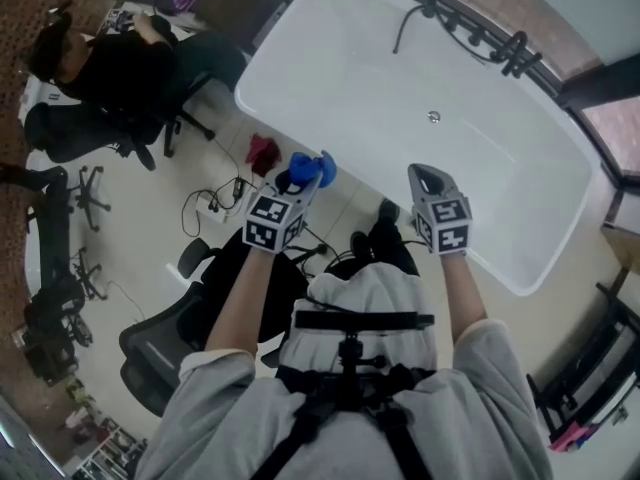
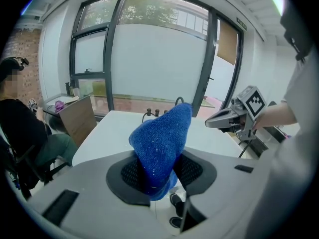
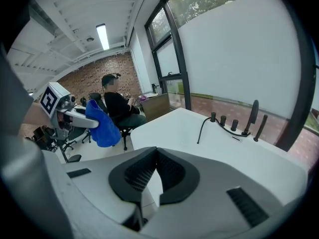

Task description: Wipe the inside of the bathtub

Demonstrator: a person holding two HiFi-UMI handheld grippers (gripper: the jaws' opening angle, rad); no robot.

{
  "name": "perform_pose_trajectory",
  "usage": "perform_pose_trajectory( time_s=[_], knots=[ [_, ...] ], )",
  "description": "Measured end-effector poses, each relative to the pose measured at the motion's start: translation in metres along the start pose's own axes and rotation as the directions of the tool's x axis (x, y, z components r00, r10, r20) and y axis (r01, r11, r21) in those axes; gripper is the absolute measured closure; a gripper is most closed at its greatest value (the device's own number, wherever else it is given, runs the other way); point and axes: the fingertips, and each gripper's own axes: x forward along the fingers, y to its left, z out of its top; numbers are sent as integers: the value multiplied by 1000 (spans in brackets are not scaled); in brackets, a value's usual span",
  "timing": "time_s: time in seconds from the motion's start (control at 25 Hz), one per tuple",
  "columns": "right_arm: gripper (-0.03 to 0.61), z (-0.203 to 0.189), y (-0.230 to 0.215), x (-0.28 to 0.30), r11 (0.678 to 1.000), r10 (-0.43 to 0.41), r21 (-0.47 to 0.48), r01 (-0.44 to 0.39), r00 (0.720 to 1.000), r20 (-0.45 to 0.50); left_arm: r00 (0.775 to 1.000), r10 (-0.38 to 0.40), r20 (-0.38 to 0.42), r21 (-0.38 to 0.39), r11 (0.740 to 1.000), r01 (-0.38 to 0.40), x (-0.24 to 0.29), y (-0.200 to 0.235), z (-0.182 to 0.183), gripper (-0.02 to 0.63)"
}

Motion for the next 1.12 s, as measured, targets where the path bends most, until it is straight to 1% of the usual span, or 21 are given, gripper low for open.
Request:
perform_pose_trajectory(
  time_s=[0.24,0.32,0.44,0.64,0.76,0.88,0.96,1.04,1.12],
  knots=[
    [569,19,-23,18,999,24,21,-24,1000,8,999,24,-28,16,1000,-23,21,8,23,486],
    [569,28,-29,25,999,30,22,-30,999,15,999,35,-37,46,998,-33,28,14,30,486],
    [569,36,-35,32,999,26,34,-26,1000,16,997,38,-60,117,993,-31,40,21,39,486],
    [569,46,-46,46,997,-18,74,16,999,28,992,-14,-123,195,980,38,72,31,49,486],
    [569,41,-48,59,992,-56,112,54,998,12,984,-62,-165,255,961,103,95,38,46,485],
    [569,31,-53,77,983,-110,150,109,994,-2,966,-126,-224,329,924,197,123,45,37,486],
    [569,23,-52,90,970,-164,180,163,986,-8,942,-190,-278,372,883,288,139,53,25,486],
    [569,12,-48,101,950,-213,229,214,977,-29,903,-255,-346,415,821,391,153,61,8,486],
    [569,-1,-48,115,929,-249,267,255,967,-56,855,-312,-413,451,746,490,170,67,-7,486]
  ],
)
